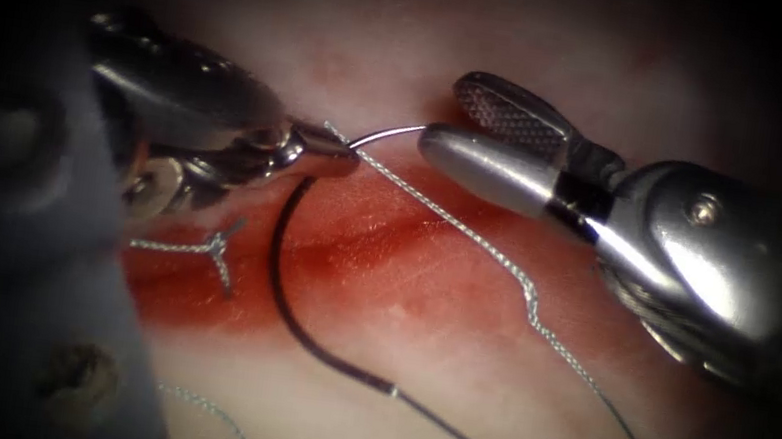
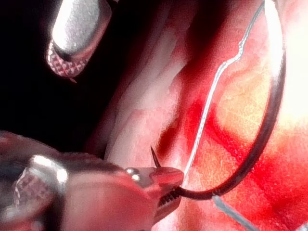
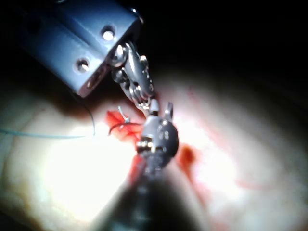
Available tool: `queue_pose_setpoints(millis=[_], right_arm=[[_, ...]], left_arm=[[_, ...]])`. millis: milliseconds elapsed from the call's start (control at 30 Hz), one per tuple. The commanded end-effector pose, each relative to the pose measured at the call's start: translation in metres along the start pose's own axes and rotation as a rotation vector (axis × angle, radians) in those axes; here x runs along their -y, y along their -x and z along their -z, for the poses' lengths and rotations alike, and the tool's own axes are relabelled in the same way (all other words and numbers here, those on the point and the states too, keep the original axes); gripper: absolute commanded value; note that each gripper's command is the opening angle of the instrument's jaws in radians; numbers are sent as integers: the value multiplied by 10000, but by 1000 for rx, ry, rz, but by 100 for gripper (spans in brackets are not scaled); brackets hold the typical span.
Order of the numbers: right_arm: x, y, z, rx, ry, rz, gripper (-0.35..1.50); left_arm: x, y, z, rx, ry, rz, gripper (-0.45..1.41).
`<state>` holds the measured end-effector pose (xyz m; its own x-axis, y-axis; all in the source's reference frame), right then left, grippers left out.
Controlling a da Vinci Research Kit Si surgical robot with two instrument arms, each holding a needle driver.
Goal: Wound Closure
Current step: Pick up the needle with the left gripper, then pass the needle over to the right grasper.
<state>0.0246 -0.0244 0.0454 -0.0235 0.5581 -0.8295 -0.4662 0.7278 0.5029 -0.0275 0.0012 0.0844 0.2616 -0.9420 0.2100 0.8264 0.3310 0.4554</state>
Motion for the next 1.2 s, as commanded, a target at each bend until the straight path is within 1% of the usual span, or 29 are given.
queue_pose_setpoints(millis=[33, 100, 167, 200, 267, 333, 367, 433, 467, 500, 533, 567, 600, 633, 667, 733, 767, 833, 867, 933, 967, 1000, 1033, 1067, 1100, 1167, 1200], right_arm=[[3, -15, -11, -5, 31, -6, 22], [4, -17, -9, -7, 101, -86, 32], [8, -17, -8, -16, 186, -151, 34], [10, -17, -9, -17, 211, -168, 32], [14, -18, -11, -9, 261, -197, 34], [18, -18, -14, 27, 247, -199, 41], [22, -18, -17, 56, 229, -201, 37], [28, -17, -20, 110, 200, -207, 32], [32, -16, -22, 144, 185, -209, 32], [35, -15, -24, 165, 180, -210, 32], [38, -14, -25, 185, 177, -217, 29], [43, -11, -27, 224, 157, -226, 19], [43, -11, -27, 224, 157, -226, 19], [45, -10, -28, 238, 152, -226, 10], [47, -8, -28, 252, 153, -230, 0], [49, -3, -29, 285, 141, -231, -5], [49, 0, -29, 296, 137, -234, -6], [47, 9, -31, 295, 131, -252, -5], [47, 9, -31, 295, 131, -252, -5], [45, 16, -31, 287, 138, -289, 9], [45, 24, -31, 282, 139, -301, 15], [45, 24, -31, 282, 139, -301, 15], [45, 28, -32, 281, 135, -297, 17], [45, 36, -33, 275, 134, -298, 42], [45, 36, -33, 275, 134, -298, 42], [45, 41, -33, 273, 128, -310, 66], [45, 43, -33, 272, 123, -332, 71]], left_arm=[[-4, 15, 3, 26, 23, 22, -45], [-11, 21, 8, 74, 83, 64, -45], [-17, 27, 14, 132, 136, 101, -45], [-19, 31, 17, 162, 154, 129, -45], [-25, 37, 23, 201, 174, 124, -45], [-28, 40, 25, 242, 175, 79, -45], [-28, 41, 24, 266, 167, 44, -45], [-27, 42, 23, 311, 103, -52, -45], [-25, 43, 22, 339, 80, -76, -45], [-24, 43, 21, 375, 59, -130, -45], [-21, 44, 20, 418, 21, -212, -45], [-18, 45, 18, 482, -91, -313, -45], [-18, 45, 18, 482, -91, -313, -45], [-15, 45, 16, 530, -183, -349, -45], [-13, 45, 15, 558, -244, -393, -45], [-10, 46, 13, 576, -353, -445, -45], [-8, 46, 13, 564, -400, -470, -45], [-5, 47, 15, 543, -485, -414, -45], [-5, 47, 15, 543, -485, -414, -45], [-3, 48, 18, 563, -525, -378, -45], [-2, 49, 20, 587, -573, -378, -45], [-2, 49, 20, 587, -573, -378, -45], [-2, 50, 20, 597, -593, -373, -45], [-2, 50, 20, 602, -638, -372, -45], [-2, 50, 20, 602, -638, -372, -45], [-1, 49, 21, 601, -699, -350, -45], [-1, 49, 21, 607, -722, -354, -45]])
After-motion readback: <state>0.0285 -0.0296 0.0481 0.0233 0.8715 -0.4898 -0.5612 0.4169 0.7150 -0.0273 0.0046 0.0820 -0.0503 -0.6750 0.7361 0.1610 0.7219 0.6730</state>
